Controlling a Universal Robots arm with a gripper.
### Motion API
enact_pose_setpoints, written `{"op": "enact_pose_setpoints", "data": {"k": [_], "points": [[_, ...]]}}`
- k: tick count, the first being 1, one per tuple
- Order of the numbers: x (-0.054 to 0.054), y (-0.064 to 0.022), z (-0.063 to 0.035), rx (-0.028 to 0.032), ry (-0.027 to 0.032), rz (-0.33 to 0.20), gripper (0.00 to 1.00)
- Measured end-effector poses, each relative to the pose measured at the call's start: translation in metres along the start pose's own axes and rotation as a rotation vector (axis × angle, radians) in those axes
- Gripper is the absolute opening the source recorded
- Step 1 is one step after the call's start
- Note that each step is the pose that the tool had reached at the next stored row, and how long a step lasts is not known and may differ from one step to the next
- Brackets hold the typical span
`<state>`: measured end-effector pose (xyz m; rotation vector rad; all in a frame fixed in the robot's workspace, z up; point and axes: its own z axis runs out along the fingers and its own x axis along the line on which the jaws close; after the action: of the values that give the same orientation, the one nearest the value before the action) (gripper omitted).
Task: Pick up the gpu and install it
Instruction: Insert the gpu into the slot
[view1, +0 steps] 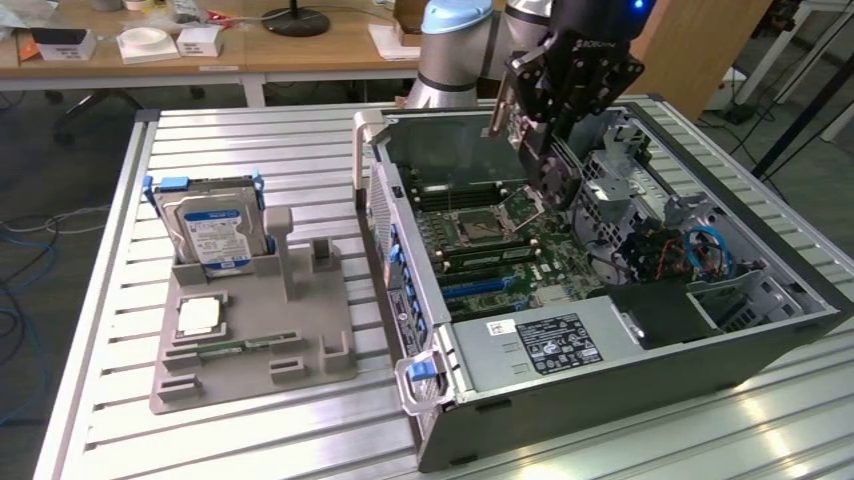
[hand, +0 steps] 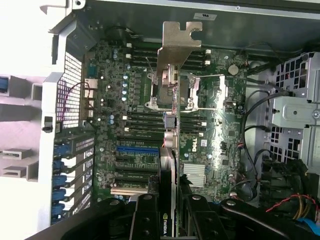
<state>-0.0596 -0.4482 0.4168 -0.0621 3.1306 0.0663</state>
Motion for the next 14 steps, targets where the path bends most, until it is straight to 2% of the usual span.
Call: {"op": "enact_pose_setpoints", "data": {"k": [14], "points": [[-0.013, -0.0005, 0.0001, -0.0031, 0.0034, -0.083, 0.26]]}}
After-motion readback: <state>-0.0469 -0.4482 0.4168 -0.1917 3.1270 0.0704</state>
